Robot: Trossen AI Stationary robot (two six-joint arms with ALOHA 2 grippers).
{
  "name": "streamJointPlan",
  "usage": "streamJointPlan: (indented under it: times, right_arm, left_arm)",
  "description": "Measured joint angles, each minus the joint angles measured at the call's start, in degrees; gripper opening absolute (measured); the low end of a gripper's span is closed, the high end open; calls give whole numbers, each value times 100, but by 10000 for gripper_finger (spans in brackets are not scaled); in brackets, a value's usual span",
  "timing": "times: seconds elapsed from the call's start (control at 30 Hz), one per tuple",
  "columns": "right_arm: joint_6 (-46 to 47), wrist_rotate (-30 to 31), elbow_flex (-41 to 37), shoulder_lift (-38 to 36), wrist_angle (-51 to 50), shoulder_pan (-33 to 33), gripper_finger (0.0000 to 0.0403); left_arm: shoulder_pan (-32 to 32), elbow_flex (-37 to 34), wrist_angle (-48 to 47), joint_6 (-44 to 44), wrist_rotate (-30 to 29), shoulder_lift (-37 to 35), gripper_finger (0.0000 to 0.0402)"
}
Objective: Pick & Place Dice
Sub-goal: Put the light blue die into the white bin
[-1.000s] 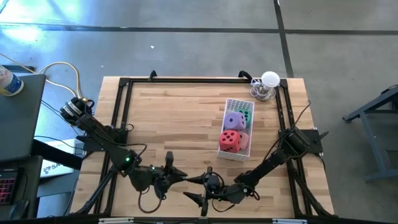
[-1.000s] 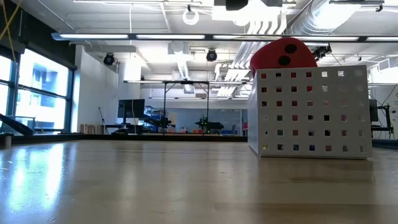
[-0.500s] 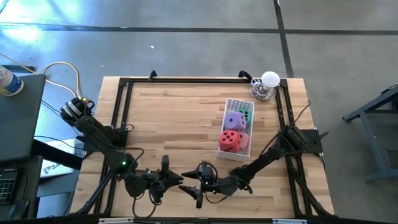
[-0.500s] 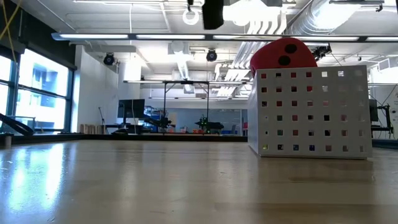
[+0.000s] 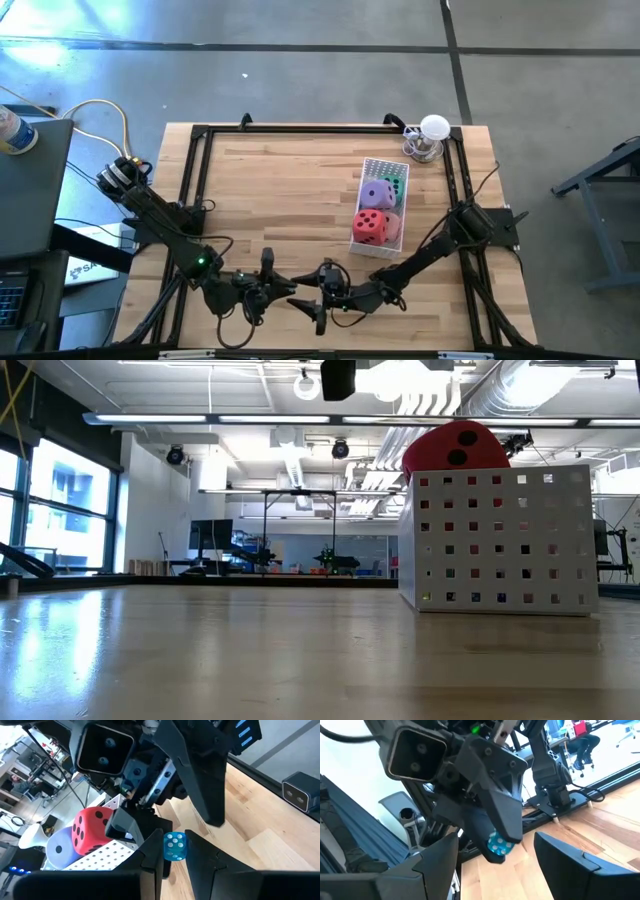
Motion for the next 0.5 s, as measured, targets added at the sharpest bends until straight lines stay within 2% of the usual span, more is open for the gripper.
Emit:
streamJointPlan:
  times: [0.5]
  right_arm:
    - [28, -26, 0, 2, -15, -20, 254]
  left_arm:
    - [2, 0, 3, 14, 32, 0, 58]
